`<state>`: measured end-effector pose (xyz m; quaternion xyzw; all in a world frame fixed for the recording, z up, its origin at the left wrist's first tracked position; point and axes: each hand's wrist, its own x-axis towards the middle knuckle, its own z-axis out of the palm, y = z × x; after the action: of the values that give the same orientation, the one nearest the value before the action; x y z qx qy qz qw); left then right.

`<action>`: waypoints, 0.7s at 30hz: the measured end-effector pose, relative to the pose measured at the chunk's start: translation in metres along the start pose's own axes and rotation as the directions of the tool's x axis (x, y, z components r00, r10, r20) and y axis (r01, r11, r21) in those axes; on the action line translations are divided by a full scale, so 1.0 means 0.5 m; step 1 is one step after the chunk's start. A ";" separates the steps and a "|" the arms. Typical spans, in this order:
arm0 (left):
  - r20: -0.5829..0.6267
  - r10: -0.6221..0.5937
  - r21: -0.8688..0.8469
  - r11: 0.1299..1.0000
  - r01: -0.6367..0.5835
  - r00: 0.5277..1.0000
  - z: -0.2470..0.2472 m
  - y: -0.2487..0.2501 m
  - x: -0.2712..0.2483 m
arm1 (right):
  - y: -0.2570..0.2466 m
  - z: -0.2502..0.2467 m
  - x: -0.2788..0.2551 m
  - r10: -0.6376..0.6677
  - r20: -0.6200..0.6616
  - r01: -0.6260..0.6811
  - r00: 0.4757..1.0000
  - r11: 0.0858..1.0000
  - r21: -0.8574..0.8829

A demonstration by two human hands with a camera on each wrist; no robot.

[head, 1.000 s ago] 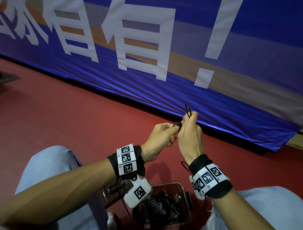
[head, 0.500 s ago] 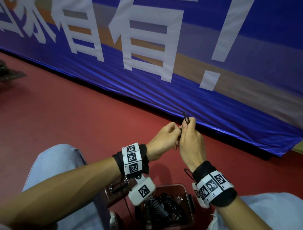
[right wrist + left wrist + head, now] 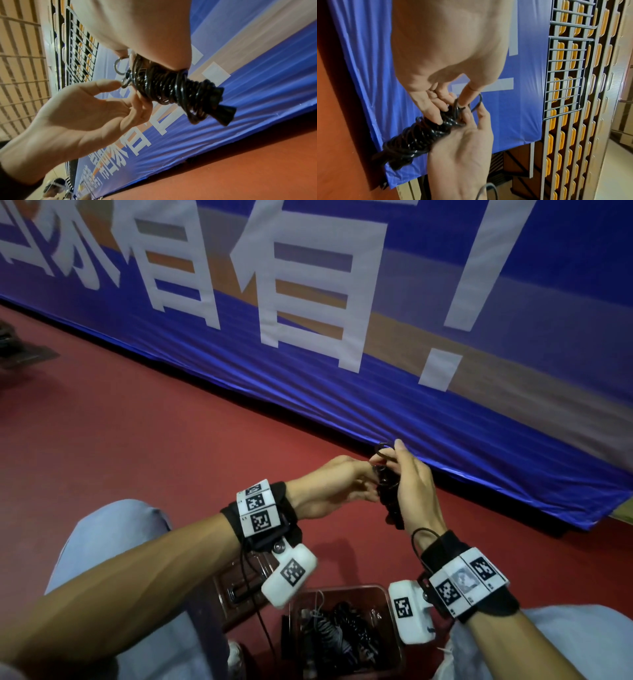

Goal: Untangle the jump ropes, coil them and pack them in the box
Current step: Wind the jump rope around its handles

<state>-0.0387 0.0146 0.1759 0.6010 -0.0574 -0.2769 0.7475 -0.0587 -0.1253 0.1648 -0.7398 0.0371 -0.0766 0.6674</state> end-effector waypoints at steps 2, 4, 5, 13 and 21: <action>0.071 -0.038 -0.075 0.996 0.043 0.997 -0.014 0.016 -0.003 | -0.004 -0.004 0.003 0.036 0.020 -0.037 0.999 0.997 0.063; 0.165 -0.048 -0.123 0.990 0.069 0.985 -0.028 0.030 -0.005 | -0.008 -0.007 0.001 -0.017 0.039 0.014 0.999 0.997 0.081; 0.202 -0.042 -0.137 0.988 0.071 0.978 -0.033 0.036 -0.006 | -0.009 -0.008 -0.002 -0.072 0.049 0.069 0.996 0.995 0.068; 0.157 0.049 -0.009 0.999 -0.048 0.986 -0.035 0.029 -0.004 | -0.002 -0.015 0.001 -0.295 0.086 0.303 0.952 0.948 -0.101; -0.057 0.144 0.134 0.982 -0.136 0.988 -0.024 -0.002 0.015 | 0.021 0.003 0.000 -0.382 0.127 0.401 0.915 0.893 -0.205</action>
<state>-0.0277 0.0210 0.1697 0.6517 -0.0925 -0.1990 0.7261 -0.0581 -0.1249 0.1543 -0.8058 -0.1321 -0.1736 0.5505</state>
